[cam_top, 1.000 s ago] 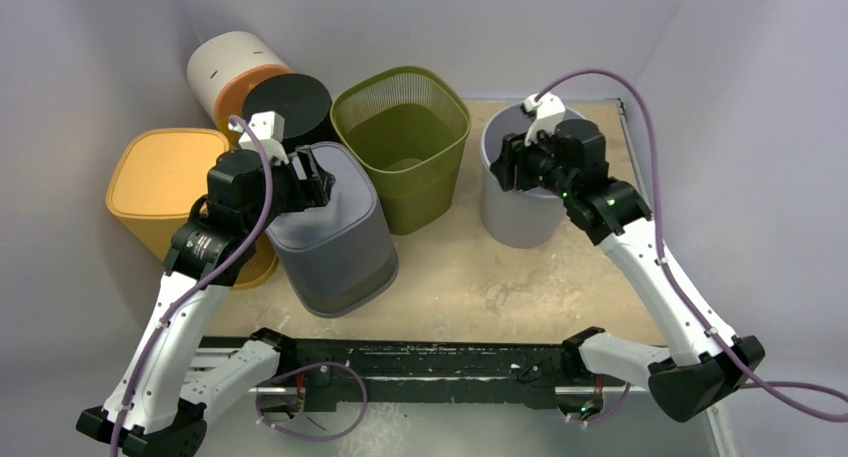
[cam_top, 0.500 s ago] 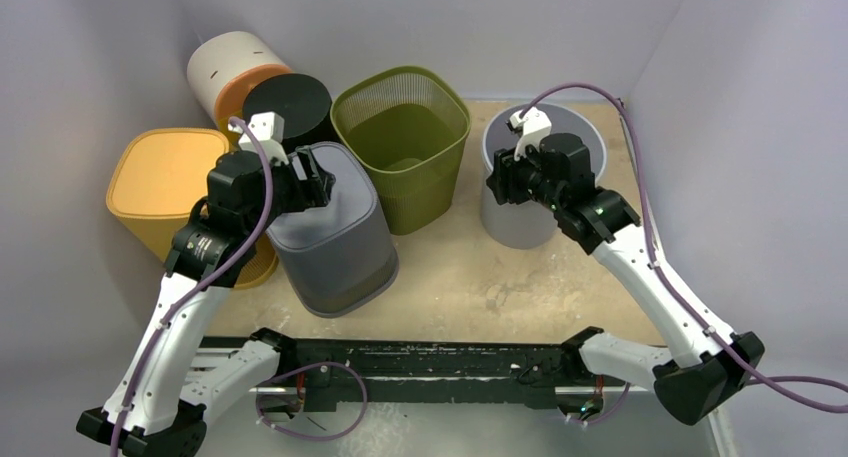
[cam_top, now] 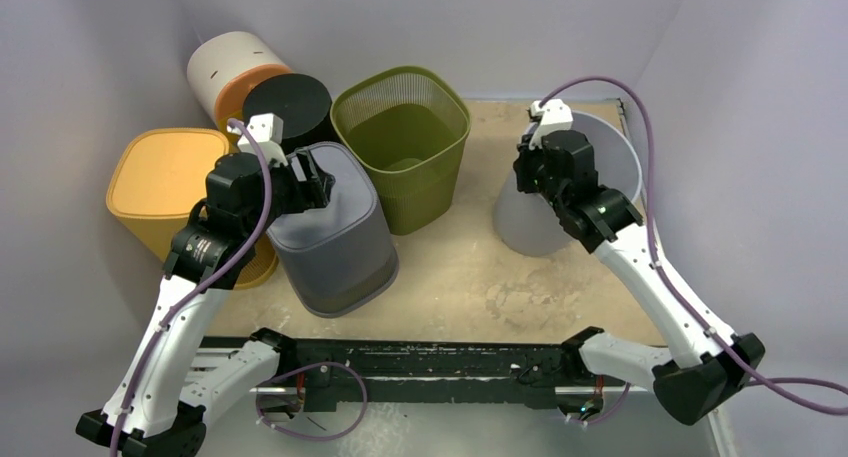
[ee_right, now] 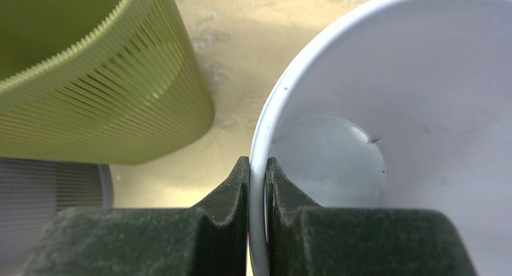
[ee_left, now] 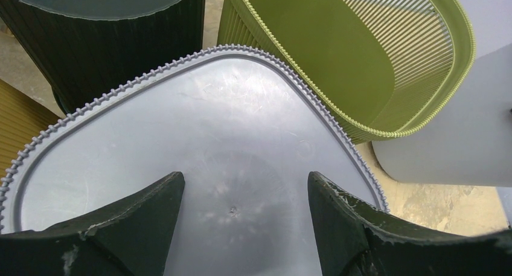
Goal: Turn the large container upside down
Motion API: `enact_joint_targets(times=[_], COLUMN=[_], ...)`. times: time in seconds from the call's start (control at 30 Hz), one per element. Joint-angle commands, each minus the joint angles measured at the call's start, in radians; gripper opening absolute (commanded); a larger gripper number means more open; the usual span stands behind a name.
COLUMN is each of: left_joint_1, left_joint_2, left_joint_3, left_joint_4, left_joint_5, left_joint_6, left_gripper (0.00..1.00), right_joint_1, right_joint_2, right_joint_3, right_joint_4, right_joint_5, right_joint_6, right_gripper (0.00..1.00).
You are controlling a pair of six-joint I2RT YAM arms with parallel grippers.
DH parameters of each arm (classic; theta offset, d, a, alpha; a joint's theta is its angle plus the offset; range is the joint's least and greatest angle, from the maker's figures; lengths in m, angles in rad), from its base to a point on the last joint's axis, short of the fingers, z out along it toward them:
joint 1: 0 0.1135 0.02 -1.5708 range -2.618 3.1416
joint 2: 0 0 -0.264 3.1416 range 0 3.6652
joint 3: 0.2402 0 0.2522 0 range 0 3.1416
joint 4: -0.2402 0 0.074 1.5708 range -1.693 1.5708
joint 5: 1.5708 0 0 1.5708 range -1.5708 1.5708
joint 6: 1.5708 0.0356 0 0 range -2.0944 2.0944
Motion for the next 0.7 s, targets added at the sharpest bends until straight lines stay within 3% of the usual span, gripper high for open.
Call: enact_joint_targets(times=[0.0, 0.1, 0.2, 0.43, 0.67], left_joint_1=[0.002, 0.002, 0.001, 0.001, 0.001], left_joint_2=[-0.008, -0.006, -0.009, -0.014, 0.009], left_joint_3=[0.011, 0.019, 0.032, 0.047, 0.047], left_joint_4=[0.003, -0.005, -0.017, -0.027, -0.033], left_joint_5=[0.002, 0.002, 0.001, -0.001, -0.012], left_joint_6=[0.005, 0.009, 0.012, 0.024, 0.048], left_gripper=[0.73, 0.73, 0.73, 0.73, 0.73], right_joint_1=[-0.003, -0.03, -0.115, -0.298, -0.359], right_joint_2=[-0.105, -0.152, -0.157, -0.043, 0.133], right_joint_3=[0.041, -0.042, -0.12, -0.295, -0.43], right_joint_4=[0.22, 0.416, 0.591, 0.946, 1.328], right_joint_5=[0.129, 0.167, 0.104, 0.025, -0.105], right_joint_6=[0.126, 0.223, 0.337, 0.554, 0.749], right_gripper=[0.0, 0.0, 0.0, 0.0, 0.0])
